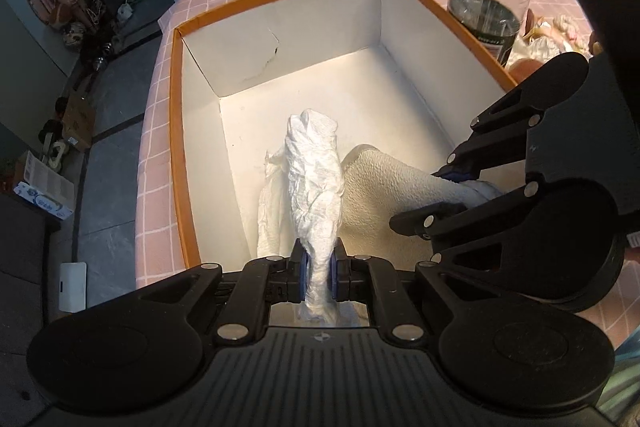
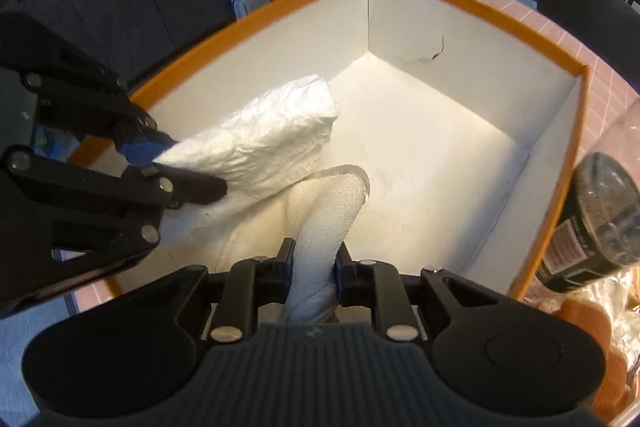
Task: Organize soft objects
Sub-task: 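Carry the diaper and cloth pad into the orange box and open both grippers, then move both tools back over the remaining items on the table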
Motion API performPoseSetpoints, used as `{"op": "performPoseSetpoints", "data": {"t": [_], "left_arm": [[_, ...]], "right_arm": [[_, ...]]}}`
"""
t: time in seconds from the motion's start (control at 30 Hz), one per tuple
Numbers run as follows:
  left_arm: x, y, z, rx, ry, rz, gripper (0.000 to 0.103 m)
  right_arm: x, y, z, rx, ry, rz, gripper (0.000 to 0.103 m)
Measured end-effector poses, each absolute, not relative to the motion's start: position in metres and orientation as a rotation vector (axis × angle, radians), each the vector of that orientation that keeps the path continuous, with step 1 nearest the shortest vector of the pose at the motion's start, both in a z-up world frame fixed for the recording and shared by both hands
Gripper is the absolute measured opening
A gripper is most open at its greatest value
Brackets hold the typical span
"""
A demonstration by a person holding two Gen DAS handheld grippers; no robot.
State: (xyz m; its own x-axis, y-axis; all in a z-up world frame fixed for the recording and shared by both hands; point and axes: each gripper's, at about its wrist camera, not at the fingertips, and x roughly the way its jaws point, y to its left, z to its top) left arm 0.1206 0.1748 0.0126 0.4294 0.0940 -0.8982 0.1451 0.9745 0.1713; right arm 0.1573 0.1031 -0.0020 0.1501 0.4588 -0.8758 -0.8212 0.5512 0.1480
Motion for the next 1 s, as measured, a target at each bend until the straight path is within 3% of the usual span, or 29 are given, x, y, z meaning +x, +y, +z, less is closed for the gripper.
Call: {"op": "performPoseSetpoints", "data": {"t": [0.13,0.23,0.4,0.57,0.63,0.73,1.0], "left_arm": [[0.125,0.175,0.009,0.266,1.150,-0.015,0.018],[0.125,0.175,0.009,0.282,1.150,0.003,0.025],[0.126,0.177,0.019,0.285,1.117,0.033,0.053],[0.123,0.176,0.036,0.282,1.060,0.039,0.059],[0.121,0.175,0.043,0.297,1.017,0.035,0.060],[0.111,0.169,0.054,0.332,0.932,0.047,0.072],[0.081,0.156,0.086,0.262,0.651,0.058,0.073]], "right_arm": [[0.158,0.113,-0.003,-0.464,1.048,0.967,0.031],[0.156,0.115,-0.006,-0.509,1.015,0.975,0.033],[0.153,0.111,0.006,-0.533,0.956,0.974,0.045],[0.146,0.097,0.028,-0.522,0.889,0.969,0.058],[0.140,0.090,0.039,-0.525,0.846,0.959,0.069],[0.129,0.077,0.053,-0.515,0.780,0.941,0.072],[0.093,0.020,0.090,-0.411,0.596,0.873,0.084]]}}
